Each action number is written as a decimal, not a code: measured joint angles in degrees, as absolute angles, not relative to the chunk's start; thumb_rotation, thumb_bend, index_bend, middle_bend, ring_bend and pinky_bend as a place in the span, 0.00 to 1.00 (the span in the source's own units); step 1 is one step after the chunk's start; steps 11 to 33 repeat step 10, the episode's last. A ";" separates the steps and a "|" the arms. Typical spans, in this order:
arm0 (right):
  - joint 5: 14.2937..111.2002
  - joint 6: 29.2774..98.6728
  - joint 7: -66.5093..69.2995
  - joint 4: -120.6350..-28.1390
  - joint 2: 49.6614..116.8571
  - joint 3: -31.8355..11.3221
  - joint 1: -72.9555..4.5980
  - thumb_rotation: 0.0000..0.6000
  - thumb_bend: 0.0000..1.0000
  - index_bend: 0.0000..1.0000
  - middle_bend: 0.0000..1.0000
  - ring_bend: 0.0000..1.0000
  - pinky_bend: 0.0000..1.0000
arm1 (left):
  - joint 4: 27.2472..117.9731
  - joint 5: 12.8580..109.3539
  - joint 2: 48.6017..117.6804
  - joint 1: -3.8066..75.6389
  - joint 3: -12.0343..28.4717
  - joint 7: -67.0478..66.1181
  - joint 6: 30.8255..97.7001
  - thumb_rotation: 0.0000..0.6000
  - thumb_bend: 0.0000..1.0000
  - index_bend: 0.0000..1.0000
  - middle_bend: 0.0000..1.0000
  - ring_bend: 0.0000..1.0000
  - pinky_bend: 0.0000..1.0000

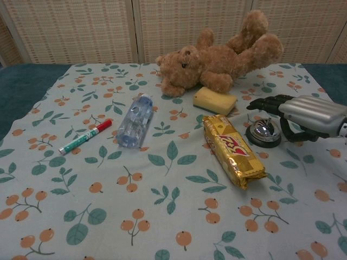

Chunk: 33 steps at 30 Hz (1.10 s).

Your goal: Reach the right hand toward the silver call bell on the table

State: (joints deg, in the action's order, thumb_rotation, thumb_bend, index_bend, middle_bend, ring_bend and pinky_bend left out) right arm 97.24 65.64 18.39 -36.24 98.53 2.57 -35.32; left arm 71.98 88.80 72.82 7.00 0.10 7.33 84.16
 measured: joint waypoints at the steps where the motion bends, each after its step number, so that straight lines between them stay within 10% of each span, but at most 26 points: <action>1: 97.07 67.51 16.74 -37.45 97.59 2.53 -34.35 1.00 1.00 0.00 0.00 0.00 0.05 | 71.96 88.74 72.78 6.98 0.17 7.55 84.24 1.00 0.48 0.31 0.26 0.17 0.42; 10: 89.96 73.01 -5.41 -64.38 82.51 3.59 -22.44 1.00 1.00 0.00 0.00 0.00 0.05 | 71.63 89.14 73.09 7.23 0.03 7.06 83.99 1.00 0.48 0.31 0.26 0.17 0.42; 33: 89.96 73.01 -5.41 -64.38 82.51 3.59 -22.44 1.00 1.00 0.00 0.00 0.00 0.05 | 71.63 89.14 73.09 7.23 0.03 7.06 83.99 1.00 0.48 0.31 0.26 0.17 0.42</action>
